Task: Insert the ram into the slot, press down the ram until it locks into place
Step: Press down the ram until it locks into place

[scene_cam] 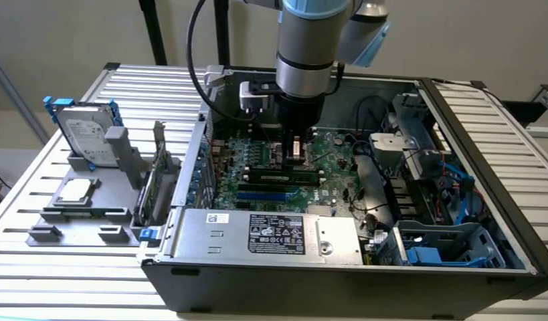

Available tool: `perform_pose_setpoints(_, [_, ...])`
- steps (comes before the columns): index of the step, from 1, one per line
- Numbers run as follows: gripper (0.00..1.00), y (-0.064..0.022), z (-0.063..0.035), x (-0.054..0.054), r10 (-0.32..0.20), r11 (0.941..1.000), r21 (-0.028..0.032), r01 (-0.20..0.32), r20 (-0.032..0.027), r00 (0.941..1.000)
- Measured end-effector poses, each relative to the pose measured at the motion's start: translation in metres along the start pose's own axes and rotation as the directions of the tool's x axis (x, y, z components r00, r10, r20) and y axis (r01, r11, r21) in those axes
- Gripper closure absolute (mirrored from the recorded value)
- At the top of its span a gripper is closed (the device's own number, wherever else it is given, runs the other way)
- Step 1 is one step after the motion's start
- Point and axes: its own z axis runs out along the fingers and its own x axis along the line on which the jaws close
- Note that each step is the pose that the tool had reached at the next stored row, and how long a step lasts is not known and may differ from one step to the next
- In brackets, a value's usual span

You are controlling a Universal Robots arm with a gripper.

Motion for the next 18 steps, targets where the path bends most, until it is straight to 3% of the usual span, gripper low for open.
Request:
perform_pose_setpoints(13, [0.90,-0.0001,0.0106,0.000,0.000,1.0000,-0.0003,0.000,-0.0007,1.0000])
perform_pose_setpoints(18, [0.90,-0.0008,-0.0095,0.000,0.000,1.0000,-0.0061,0.000,0.0003,1.0000])
